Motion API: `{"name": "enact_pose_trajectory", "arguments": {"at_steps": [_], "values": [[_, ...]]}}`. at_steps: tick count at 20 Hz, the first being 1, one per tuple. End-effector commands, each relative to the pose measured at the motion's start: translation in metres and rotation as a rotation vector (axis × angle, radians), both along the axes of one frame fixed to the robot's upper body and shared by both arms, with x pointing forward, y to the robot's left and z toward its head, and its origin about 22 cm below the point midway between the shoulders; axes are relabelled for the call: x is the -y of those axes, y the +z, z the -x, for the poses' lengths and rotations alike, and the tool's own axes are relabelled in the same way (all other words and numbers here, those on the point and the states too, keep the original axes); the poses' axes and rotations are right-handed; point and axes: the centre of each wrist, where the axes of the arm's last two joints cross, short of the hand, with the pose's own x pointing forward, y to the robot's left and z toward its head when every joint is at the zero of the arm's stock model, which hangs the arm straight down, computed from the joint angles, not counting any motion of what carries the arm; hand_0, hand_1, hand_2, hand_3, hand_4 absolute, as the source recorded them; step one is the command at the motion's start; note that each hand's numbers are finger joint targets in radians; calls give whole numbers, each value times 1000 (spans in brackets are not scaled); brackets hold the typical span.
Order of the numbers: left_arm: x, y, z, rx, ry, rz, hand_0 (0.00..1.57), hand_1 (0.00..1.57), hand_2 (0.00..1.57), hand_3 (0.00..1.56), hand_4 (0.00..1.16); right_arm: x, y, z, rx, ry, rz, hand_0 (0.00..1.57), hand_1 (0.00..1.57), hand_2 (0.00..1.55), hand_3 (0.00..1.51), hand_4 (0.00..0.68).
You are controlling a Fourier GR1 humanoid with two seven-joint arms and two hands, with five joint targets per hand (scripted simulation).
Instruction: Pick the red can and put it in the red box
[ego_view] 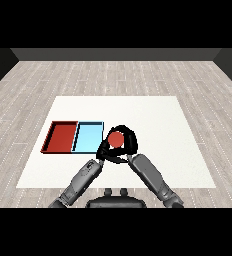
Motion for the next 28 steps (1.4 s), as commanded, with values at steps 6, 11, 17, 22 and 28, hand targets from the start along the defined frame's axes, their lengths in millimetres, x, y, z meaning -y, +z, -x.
{"name": "enact_pose_trajectory", "arguments": {"at_steps": [6,11,17,22,28], "values": [[-1,8,-17,-2,146,1,0,0,0,0,821,-17,-9,13,7,-9,13,1534,1534,1468,1405,649],[4,-12,-16,-74,212,9,1571,1571,1561,1478,1121,-9,6,12,18,14,-4,1498,1498,1449,1391,652],[16,8,-8,-73,222,8,1571,1571,1557,1478,1124,-14,16,-7,-8,17,-4,1482,1482,1443,1391,644],[3,8,-8,53,267,53,1571,1571,1564,1482,1137,-15,2,0,-27,41,-2,1493,1493,1439,1388,637],[6,9,-10,87,264,84,1571,1571,1571,1513,1147,-12,-1,4,-75,4,79,0,0,0,0,0]]}}
